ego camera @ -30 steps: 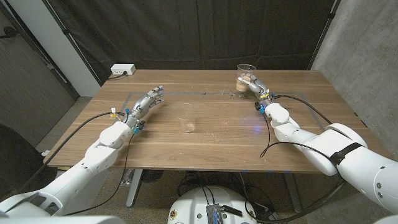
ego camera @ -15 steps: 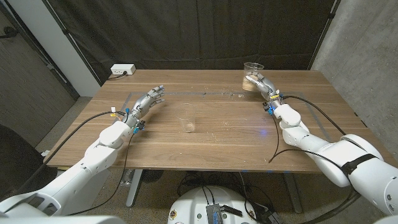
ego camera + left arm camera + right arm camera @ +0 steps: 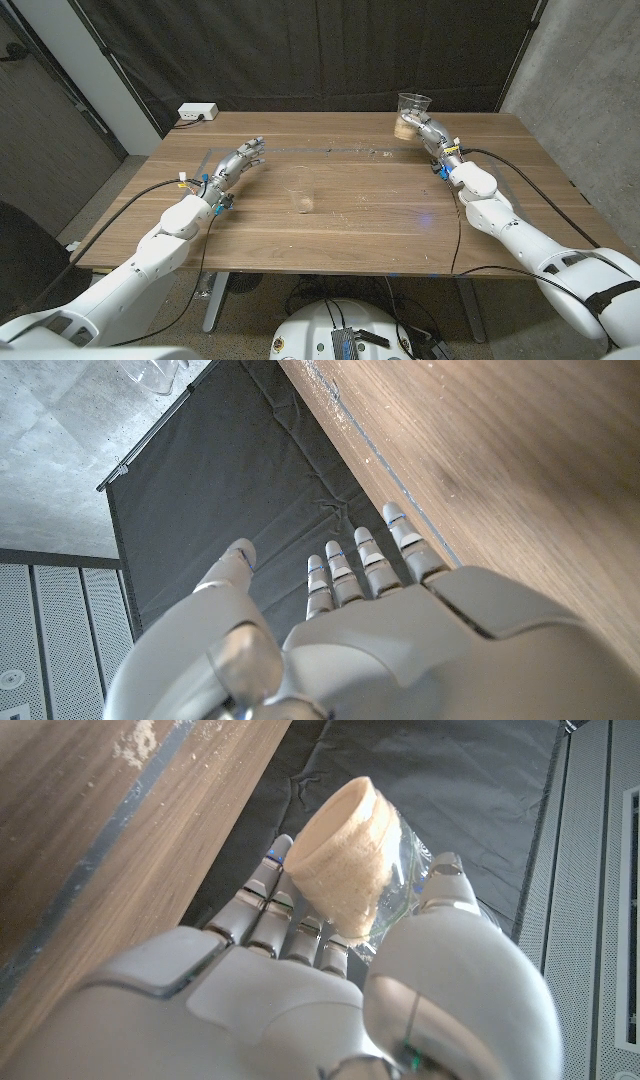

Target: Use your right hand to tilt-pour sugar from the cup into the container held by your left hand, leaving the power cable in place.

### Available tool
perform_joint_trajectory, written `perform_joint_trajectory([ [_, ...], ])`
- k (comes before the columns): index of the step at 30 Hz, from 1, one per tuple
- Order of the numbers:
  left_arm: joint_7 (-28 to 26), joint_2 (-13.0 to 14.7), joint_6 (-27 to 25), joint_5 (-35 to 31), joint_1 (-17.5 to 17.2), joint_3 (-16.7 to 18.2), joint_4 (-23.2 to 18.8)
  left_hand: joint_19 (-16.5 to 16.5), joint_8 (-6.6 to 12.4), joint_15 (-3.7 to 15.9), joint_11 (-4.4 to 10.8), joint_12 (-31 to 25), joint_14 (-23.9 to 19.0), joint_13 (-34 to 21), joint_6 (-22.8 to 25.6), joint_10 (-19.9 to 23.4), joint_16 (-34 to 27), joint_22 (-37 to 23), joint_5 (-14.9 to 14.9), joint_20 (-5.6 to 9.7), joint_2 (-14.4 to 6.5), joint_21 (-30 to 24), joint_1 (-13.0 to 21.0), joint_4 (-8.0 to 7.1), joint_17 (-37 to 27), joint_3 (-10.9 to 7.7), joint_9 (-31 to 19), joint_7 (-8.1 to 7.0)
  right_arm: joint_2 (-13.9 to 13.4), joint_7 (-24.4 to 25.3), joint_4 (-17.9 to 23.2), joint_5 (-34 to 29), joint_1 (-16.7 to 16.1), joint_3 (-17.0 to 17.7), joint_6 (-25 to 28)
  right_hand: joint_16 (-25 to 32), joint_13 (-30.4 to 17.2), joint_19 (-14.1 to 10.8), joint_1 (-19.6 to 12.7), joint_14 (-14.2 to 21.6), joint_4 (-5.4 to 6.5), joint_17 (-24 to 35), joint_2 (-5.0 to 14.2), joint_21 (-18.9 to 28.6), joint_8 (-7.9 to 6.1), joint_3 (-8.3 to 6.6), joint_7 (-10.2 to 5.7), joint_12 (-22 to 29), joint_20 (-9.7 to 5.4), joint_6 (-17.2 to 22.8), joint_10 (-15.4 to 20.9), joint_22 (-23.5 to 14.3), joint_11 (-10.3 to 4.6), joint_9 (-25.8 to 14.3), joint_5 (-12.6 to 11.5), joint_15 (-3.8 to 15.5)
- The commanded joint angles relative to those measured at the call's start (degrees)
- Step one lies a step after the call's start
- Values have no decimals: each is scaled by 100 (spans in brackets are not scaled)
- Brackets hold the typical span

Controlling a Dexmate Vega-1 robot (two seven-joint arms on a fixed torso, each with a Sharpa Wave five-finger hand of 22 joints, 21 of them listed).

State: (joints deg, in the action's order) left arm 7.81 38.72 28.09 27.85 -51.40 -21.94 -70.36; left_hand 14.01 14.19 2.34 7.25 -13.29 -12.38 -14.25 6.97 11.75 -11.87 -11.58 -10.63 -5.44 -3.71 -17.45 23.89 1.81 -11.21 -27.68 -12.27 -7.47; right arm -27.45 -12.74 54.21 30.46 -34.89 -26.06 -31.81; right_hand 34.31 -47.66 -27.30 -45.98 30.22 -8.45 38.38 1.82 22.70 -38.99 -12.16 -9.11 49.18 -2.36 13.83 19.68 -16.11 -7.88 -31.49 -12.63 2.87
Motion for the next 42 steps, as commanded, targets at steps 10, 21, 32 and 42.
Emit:
perform_joint_trajectory([
  [10, 516, 240, 250, -361, 316, -214, 324, 74, -38, 426, 15, 34, -51, -33, -58, -10, 18, -22, -34, -13, 16, -15, 52, 51, -11, -5, -9, -63, -335, 176, 854, 50, -427, 267, 327, -60, -66, -10, -50, 102, 30, 34, 24, 54, -69, 23, 36, 52, -501, 100, 91, -24, 28, -28, 24, 1035],
  [21, 609, 423, 860, -617, 312, -197, 549, 70, -106, 401, -5, 67, 40, -40, -227, -95, 44, -18, -33, 28, 213, -5, -85, 26, -21, 133, -19, -66, -251, 227, 697, -139, -268, 177, 305, -110, -83, 1, -41, 127, 38, 41, 2, 68, -92, 43, 47, 48, -507, 146, 98, -29, -2, -7, 29, 1034],
  [32, 963, -16, 2540, -872, 816, -371, 2342, 111, -125, 452, -23, 65, 32, -45, -287, -96, 29, -17, -59, 65, 306, -17, -197, -18, -30, 219, -29, -86, -146, 327, 448, -422, -111, 28, 180, -149, -107, 11, -42, 154, 46, 55, 1, 80, -107, 52, 47, 51, -506, 171, 115, -33, -11, 12, 25, 1035],
  [42, 1849, -674, 3557, -927, 2043, -786, 4892, 102, -147, 445, -26, 70, 53, -49, -356, -111, 32, -17, -88, 89, 346, -9, -261, -47, -35, 263, -35, -119, -206, 748, 694, -699, -200, 5, 200, -183, -120, 17, -34, 175, 51, 65, -11, 90, -116, 64, 50, 51, -512, 191, 134, -35, -3, 29, 18, 1035],
])
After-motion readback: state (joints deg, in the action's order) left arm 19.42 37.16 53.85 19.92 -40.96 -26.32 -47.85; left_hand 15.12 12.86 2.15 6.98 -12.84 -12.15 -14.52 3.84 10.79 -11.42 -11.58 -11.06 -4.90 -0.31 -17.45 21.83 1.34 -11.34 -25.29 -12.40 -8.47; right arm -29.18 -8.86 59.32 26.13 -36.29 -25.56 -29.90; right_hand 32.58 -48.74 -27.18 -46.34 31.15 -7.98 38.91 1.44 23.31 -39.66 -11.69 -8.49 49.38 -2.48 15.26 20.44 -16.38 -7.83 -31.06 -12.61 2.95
